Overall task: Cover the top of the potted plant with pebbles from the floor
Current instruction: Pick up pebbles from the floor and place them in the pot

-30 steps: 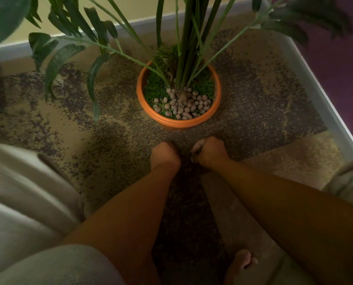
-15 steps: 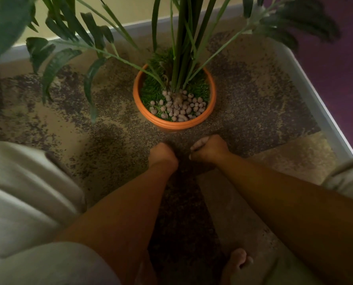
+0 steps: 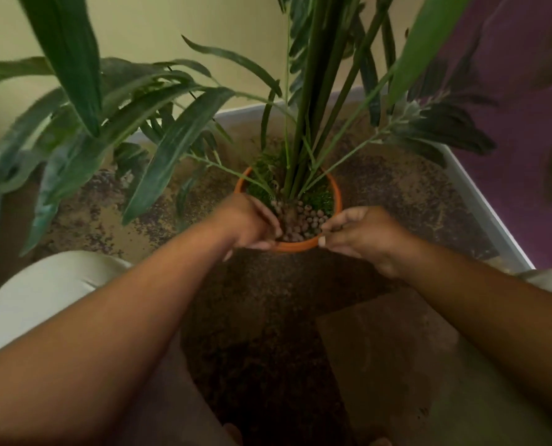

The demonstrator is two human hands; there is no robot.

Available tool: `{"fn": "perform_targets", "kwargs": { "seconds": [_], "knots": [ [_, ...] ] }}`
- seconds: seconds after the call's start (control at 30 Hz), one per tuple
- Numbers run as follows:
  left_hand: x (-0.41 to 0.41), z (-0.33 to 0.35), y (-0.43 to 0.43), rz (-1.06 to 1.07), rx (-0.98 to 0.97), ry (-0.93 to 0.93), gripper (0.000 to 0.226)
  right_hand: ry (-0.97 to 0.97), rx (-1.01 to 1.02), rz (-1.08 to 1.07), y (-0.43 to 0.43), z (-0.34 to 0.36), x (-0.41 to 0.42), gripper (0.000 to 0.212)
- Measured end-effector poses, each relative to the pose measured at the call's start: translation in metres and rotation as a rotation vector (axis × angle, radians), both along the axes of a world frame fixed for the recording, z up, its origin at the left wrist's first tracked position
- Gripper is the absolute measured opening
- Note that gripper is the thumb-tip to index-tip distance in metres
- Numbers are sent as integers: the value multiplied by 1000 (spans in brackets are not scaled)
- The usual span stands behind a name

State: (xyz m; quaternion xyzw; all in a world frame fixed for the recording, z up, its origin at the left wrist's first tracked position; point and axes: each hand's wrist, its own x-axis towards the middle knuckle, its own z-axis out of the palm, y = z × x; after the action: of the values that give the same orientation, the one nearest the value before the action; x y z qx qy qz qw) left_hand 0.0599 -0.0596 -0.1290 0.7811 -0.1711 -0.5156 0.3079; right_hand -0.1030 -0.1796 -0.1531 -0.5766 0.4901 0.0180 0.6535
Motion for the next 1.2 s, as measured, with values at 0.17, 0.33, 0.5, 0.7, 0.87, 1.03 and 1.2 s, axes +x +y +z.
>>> {"fn": "perform_targets", "kwargs": {
  "seconds": [0.17, 0.33, 0.5, 0.7, 0.87, 1.03, 1.2],
  "knots": [
    [14, -4, 5, 387, -154, 11, 9, -7, -79, -68, -13, 1, 26, 21],
    [14, -14, -6, 520, -225, 122, 14, -28, -52, -144, -14, -11, 42, 20],
    [12, -16, -10, 590, -236, 115, 12, -19, 38, -155, -12, -14, 45, 21],
    [11, -12, -6, 602, -194, 115, 11, -47, 88, -134, -17, -9, 33, 36],
    [10, -5, -2, 504, -152, 112, 11, -114, 127, -250, -23, -2, 31, 5],
    [-2, -3, -4, 73, -6, 19, 13, -115, 123, -214, -25, -2, 23, 7],
    [-36, -28, -8, -435, 300, 113, 15, -8, 121, -10, -19, -7, 10, 4]
  ]
}}
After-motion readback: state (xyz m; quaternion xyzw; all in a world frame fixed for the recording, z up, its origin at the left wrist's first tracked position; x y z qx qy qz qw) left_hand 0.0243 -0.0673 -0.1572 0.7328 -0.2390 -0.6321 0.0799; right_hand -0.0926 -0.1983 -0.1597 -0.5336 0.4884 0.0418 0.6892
